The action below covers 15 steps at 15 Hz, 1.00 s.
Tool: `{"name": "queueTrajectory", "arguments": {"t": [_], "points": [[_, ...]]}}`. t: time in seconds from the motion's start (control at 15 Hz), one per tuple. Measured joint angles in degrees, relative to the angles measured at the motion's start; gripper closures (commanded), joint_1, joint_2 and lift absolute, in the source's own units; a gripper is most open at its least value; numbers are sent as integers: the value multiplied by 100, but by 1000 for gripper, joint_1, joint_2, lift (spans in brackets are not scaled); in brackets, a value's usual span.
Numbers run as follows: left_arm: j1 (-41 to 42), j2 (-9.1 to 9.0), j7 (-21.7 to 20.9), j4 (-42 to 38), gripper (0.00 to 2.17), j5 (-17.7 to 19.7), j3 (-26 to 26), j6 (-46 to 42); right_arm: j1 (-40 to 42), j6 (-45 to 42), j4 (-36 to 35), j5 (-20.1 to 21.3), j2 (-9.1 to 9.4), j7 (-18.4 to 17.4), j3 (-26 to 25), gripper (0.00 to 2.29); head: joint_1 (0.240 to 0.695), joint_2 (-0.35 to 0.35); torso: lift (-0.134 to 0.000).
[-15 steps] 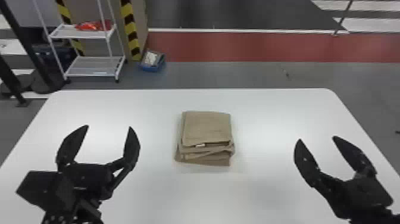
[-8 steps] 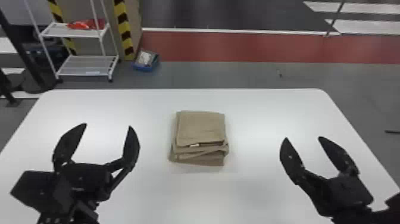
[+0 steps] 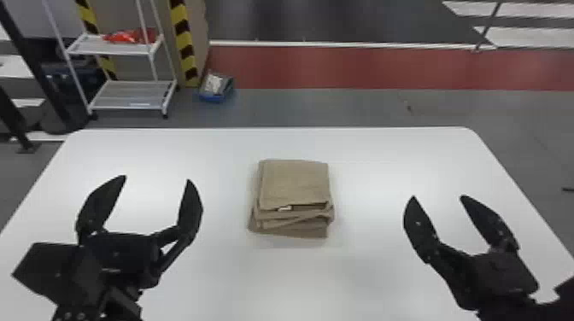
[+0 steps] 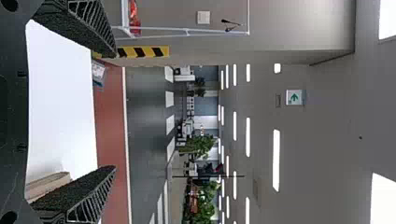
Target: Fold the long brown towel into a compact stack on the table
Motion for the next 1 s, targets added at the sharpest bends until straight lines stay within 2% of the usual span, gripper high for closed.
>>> {"name": "queueTrajectory", "arguments": {"t": [1.0], "points": [[1,25,0,0,26,16,33,13,-31,53,-9,23,2,0,38,83,695,-10,-120]]}}
